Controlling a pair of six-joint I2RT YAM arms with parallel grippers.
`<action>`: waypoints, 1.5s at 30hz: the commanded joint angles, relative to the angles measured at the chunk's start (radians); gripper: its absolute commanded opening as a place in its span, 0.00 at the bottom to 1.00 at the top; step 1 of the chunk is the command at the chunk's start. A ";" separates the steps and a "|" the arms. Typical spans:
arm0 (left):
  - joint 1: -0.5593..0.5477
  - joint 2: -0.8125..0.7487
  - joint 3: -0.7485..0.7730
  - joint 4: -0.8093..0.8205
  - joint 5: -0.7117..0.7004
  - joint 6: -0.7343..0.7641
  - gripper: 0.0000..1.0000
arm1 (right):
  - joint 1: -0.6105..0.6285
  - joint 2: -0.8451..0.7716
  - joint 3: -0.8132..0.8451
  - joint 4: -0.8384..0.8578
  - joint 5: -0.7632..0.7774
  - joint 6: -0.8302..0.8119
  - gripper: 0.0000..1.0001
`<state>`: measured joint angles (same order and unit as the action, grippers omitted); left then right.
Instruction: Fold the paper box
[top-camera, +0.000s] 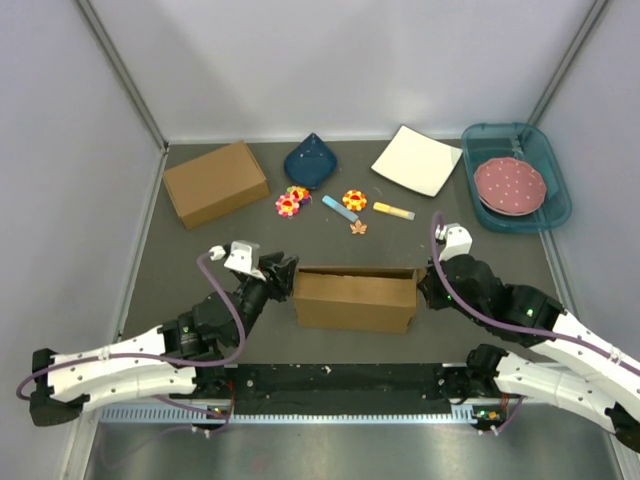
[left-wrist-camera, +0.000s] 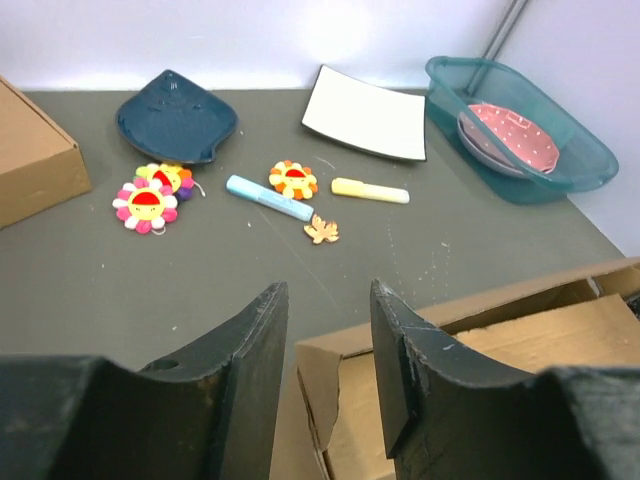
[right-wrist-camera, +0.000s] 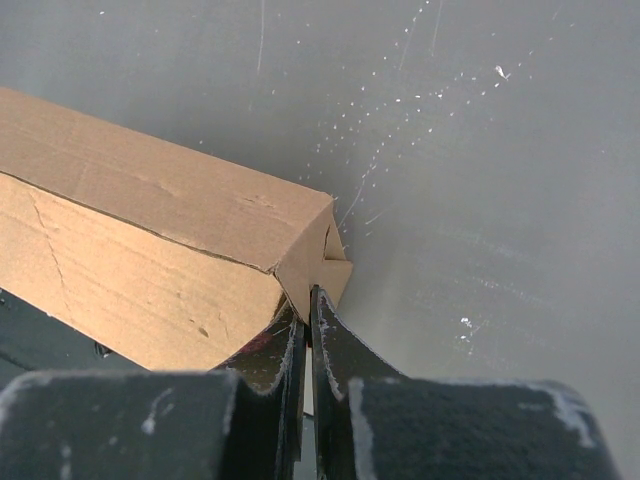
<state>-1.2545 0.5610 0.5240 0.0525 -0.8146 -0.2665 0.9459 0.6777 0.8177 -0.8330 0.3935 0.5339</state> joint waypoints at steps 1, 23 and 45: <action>0.003 0.060 0.054 0.168 -0.067 0.078 0.45 | -0.002 0.002 -0.017 0.008 -0.027 -0.003 0.00; 0.006 0.094 -0.044 -0.031 0.040 -0.157 0.20 | -0.001 0.002 -0.014 0.008 -0.061 -0.005 0.00; 0.004 -0.116 -0.001 -0.025 0.034 -0.120 0.29 | 0.004 0.006 -0.023 0.006 -0.074 0.018 0.00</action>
<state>-1.2472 0.4755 0.4732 -0.0277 -0.8089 -0.4419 0.9459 0.6777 0.8112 -0.8215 0.3634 0.5346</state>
